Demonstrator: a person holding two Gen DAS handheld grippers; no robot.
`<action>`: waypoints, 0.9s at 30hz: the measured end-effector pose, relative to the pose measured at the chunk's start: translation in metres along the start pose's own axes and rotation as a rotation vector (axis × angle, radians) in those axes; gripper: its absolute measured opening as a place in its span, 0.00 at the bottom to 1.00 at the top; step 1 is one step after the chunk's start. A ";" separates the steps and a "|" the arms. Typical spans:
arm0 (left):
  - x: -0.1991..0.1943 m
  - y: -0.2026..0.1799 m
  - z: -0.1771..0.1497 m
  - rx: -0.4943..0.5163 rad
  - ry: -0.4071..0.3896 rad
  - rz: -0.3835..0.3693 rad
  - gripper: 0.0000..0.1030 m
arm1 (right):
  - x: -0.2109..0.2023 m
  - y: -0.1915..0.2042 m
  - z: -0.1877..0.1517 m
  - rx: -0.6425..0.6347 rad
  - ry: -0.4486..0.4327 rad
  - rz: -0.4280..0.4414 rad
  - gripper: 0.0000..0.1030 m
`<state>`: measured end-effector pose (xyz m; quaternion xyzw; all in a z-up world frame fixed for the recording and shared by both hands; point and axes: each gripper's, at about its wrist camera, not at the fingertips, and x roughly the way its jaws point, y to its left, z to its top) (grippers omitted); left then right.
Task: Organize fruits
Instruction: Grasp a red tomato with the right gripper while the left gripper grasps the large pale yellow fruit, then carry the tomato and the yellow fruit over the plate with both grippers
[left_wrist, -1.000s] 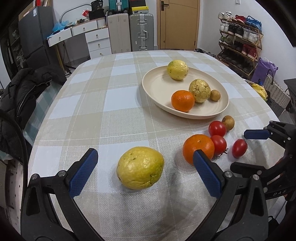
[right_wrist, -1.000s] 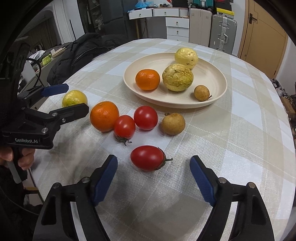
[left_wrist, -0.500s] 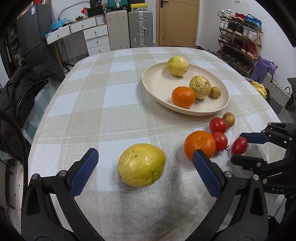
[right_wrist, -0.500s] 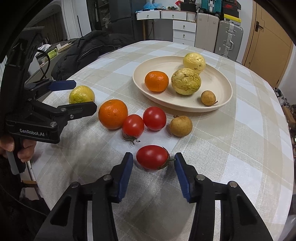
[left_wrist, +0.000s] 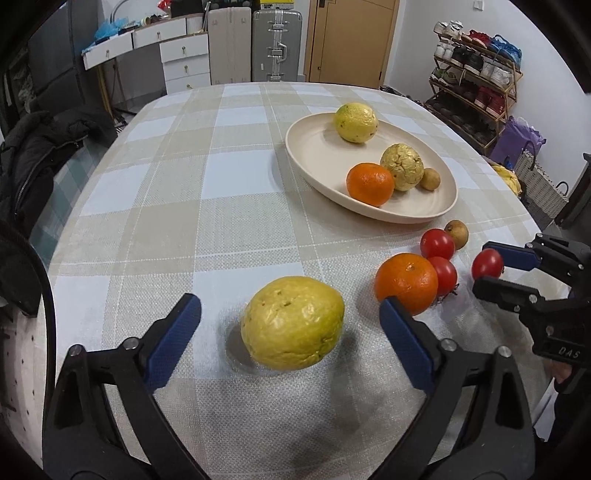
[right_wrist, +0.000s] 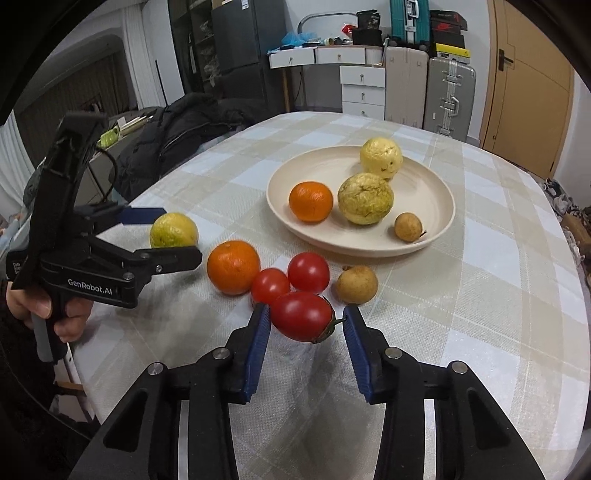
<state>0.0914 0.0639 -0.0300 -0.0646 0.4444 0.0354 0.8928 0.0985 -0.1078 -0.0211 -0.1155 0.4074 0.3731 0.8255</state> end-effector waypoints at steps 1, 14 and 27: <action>-0.001 0.001 0.000 -0.001 0.005 -0.007 0.85 | -0.002 -0.002 0.001 0.008 -0.005 0.000 0.41; 0.002 -0.002 -0.006 0.070 0.057 -0.050 0.46 | -0.016 -0.026 0.003 0.072 -0.052 0.002 0.41; -0.015 0.011 0.001 -0.002 -0.067 -0.077 0.46 | -0.013 -0.038 0.001 0.118 -0.092 0.012 0.41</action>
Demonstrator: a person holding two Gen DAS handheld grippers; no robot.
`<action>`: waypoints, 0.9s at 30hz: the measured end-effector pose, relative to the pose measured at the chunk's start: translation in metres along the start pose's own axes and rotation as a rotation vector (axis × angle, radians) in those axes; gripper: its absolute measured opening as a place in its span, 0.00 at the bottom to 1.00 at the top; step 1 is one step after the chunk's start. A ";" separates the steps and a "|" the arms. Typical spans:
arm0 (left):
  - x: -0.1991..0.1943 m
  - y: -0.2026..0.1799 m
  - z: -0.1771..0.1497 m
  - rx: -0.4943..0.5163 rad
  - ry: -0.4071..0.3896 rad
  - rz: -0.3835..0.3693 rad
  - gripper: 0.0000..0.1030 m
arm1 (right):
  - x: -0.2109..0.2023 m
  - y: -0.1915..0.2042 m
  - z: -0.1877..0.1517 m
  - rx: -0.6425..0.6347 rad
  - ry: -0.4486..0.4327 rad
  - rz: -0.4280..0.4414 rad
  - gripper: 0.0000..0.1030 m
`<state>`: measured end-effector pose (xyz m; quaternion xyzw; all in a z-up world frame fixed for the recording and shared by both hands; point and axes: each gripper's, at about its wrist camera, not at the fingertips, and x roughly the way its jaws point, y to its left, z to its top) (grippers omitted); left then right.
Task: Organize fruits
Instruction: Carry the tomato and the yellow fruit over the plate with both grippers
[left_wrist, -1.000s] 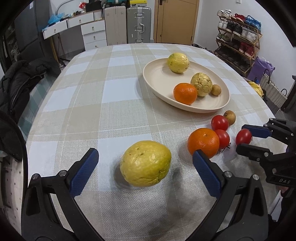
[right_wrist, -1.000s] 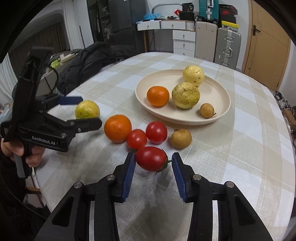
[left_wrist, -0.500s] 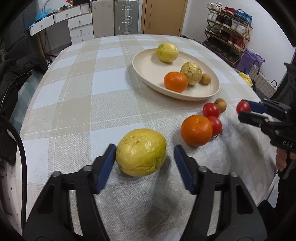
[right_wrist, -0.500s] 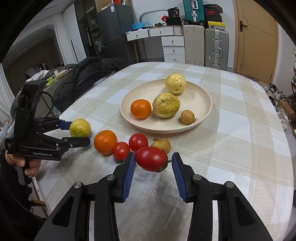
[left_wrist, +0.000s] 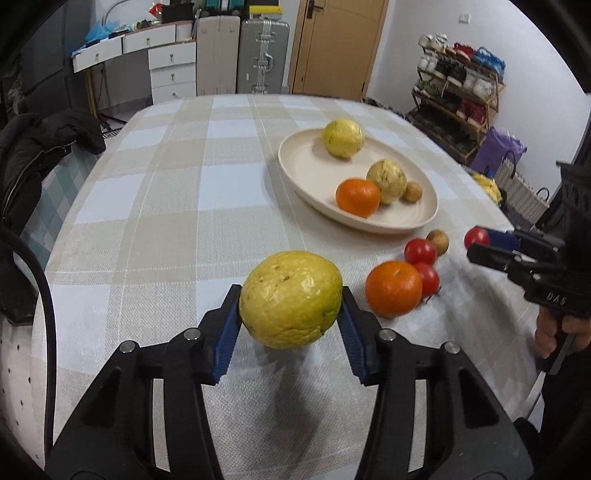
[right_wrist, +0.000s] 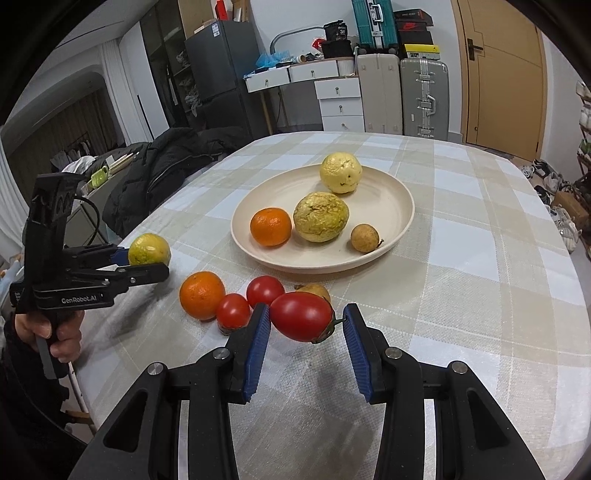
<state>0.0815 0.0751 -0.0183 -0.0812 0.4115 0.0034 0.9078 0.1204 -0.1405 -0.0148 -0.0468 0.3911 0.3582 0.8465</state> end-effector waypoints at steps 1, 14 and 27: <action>-0.003 -0.001 0.002 -0.005 -0.017 -0.003 0.46 | 0.000 -0.001 0.001 0.006 -0.003 0.003 0.41; -0.011 -0.010 0.036 -0.001 -0.101 -0.014 0.46 | -0.010 -0.010 0.021 0.040 -0.076 -0.009 0.41; 0.016 -0.014 0.066 0.012 -0.106 -0.020 0.46 | 0.006 -0.021 0.033 0.076 -0.061 -0.014 0.41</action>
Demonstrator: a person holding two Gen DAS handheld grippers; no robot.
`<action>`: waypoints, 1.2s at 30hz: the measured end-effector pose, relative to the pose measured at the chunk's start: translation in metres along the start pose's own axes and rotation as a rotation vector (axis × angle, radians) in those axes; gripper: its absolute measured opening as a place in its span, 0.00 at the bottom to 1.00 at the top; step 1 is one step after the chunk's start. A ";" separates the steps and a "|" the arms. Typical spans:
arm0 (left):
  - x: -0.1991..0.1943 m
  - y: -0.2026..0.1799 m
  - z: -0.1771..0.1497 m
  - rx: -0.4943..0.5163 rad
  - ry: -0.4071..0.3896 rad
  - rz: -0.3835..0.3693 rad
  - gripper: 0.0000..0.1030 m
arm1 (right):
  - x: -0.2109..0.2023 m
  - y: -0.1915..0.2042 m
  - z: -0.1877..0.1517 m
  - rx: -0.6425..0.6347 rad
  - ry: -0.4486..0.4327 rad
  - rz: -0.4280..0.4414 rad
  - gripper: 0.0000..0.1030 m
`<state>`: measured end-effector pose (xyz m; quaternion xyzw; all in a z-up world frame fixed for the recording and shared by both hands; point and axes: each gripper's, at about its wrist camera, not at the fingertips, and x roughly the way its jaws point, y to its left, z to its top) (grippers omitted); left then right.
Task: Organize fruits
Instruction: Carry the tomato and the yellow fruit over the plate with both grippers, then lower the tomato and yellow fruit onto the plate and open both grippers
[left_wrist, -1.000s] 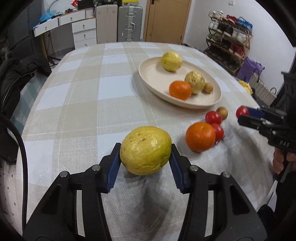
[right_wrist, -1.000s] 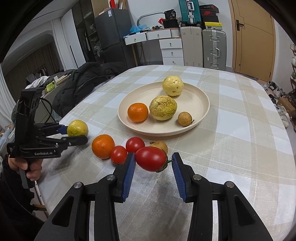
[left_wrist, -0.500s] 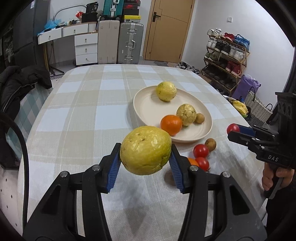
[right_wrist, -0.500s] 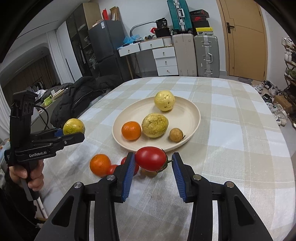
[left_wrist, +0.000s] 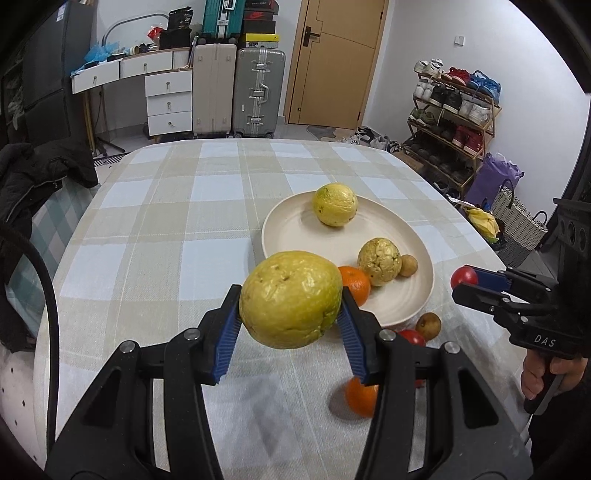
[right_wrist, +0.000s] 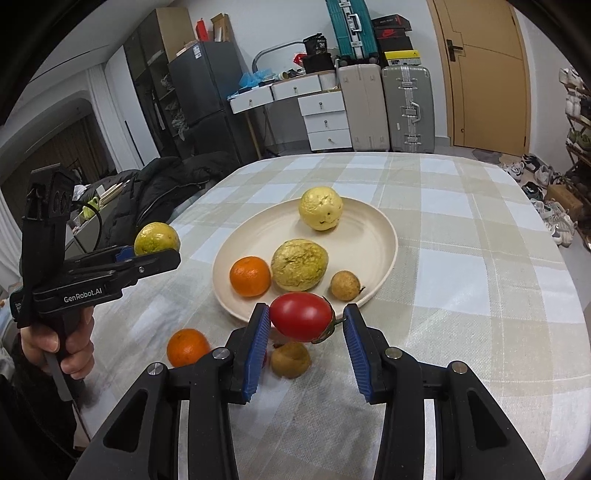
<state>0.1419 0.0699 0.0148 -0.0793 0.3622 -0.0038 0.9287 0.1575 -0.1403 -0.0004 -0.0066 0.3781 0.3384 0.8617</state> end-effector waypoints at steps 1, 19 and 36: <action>0.004 -0.001 0.002 0.002 0.003 0.001 0.46 | 0.002 -0.003 0.001 0.008 -0.001 -0.003 0.41; 0.060 -0.006 0.034 0.002 0.031 -0.012 0.46 | 0.021 -0.027 0.025 0.082 -0.021 -0.035 0.41; 0.096 -0.021 0.045 0.056 0.074 -0.015 0.46 | 0.050 -0.036 0.043 0.068 0.007 -0.063 0.41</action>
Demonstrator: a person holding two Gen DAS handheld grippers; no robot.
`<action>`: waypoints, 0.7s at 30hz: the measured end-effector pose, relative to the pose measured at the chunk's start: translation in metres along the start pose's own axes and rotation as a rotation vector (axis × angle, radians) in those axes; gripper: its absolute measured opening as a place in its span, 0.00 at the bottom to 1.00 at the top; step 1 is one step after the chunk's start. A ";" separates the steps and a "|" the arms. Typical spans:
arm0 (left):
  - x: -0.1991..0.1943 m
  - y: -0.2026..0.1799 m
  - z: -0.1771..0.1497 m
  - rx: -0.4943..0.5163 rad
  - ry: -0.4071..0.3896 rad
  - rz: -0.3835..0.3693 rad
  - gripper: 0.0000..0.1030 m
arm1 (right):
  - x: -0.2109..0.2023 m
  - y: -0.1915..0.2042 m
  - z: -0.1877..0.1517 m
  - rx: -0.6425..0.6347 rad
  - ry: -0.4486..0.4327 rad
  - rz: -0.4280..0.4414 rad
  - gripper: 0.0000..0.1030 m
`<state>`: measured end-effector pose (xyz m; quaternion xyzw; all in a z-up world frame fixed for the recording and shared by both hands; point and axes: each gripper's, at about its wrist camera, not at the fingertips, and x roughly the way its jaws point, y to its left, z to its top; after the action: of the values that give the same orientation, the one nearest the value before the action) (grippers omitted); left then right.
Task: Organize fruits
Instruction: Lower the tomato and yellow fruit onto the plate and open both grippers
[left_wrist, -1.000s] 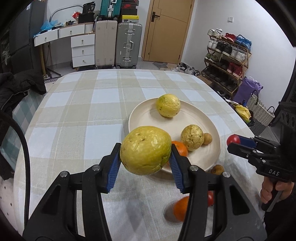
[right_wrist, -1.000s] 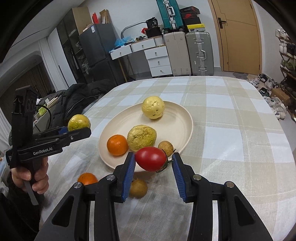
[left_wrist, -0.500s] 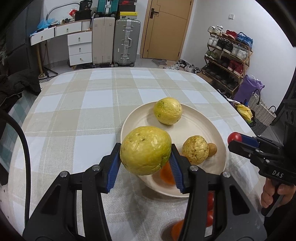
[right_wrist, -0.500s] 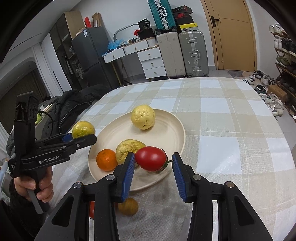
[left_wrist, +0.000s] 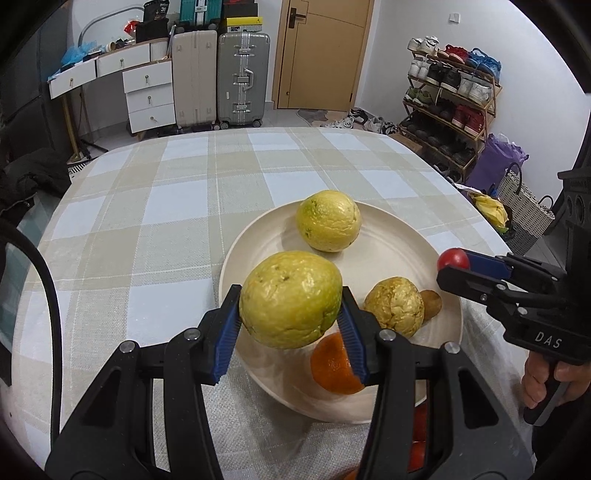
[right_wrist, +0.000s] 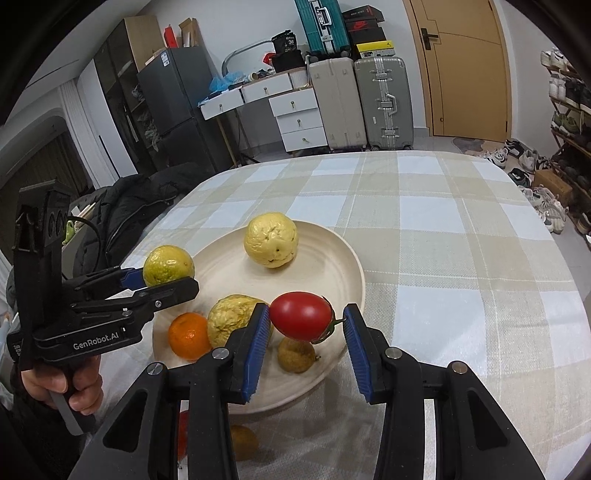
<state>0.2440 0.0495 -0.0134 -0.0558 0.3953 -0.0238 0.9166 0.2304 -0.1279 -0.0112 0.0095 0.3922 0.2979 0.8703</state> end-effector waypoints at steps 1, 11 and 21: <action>0.002 0.000 0.000 0.000 0.005 0.000 0.46 | 0.001 0.000 0.001 -0.003 0.001 -0.005 0.41; 0.014 0.000 -0.004 -0.002 0.044 0.000 0.46 | 0.007 0.000 0.000 -0.009 0.008 -0.018 0.41; 0.012 0.002 -0.005 -0.017 0.040 0.003 0.46 | 0.005 0.001 0.000 -0.019 -0.006 -0.022 0.46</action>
<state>0.2484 0.0503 -0.0262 -0.0625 0.4139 -0.0203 0.9080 0.2322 -0.1246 -0.0146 -0.0025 0.3869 0.2920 0.8747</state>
